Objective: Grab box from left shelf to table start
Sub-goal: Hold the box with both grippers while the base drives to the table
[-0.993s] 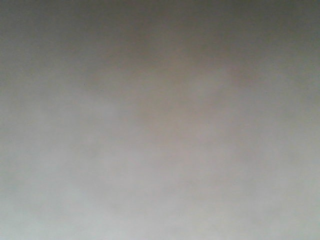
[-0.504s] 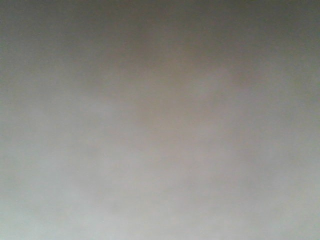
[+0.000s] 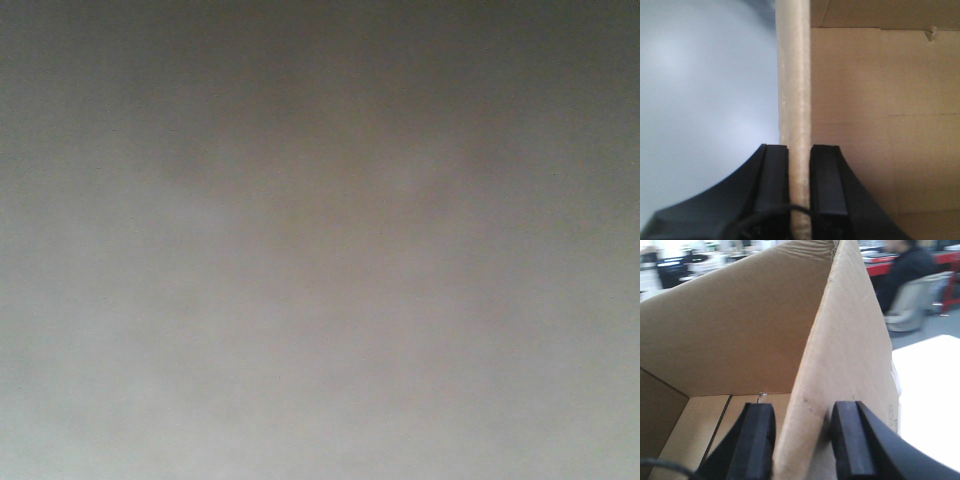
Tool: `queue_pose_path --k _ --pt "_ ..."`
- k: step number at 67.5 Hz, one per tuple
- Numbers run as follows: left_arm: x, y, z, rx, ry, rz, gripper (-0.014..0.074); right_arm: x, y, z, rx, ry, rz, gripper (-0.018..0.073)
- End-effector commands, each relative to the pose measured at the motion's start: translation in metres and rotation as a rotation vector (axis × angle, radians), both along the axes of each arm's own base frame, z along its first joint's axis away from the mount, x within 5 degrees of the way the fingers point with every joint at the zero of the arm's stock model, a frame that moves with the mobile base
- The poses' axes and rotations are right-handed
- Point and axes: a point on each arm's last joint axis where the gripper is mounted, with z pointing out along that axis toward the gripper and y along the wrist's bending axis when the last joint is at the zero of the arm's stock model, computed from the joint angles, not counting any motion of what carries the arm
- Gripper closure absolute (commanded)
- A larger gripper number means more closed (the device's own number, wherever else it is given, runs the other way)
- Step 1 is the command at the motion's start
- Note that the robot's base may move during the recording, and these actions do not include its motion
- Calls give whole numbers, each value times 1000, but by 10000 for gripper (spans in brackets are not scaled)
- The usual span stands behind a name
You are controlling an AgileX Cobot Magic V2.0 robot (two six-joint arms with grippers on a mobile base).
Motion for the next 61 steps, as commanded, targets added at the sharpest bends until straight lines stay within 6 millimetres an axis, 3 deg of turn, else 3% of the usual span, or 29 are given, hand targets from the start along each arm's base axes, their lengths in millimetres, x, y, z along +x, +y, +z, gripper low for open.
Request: queue_pose_path --k 1,61 --pt "1 1 4 19 0 -1 688 -4 1 13 40 -71 12 501" --pt "1 1 4 19 0 -1 688 -4 1 13 40 -71 12 501"
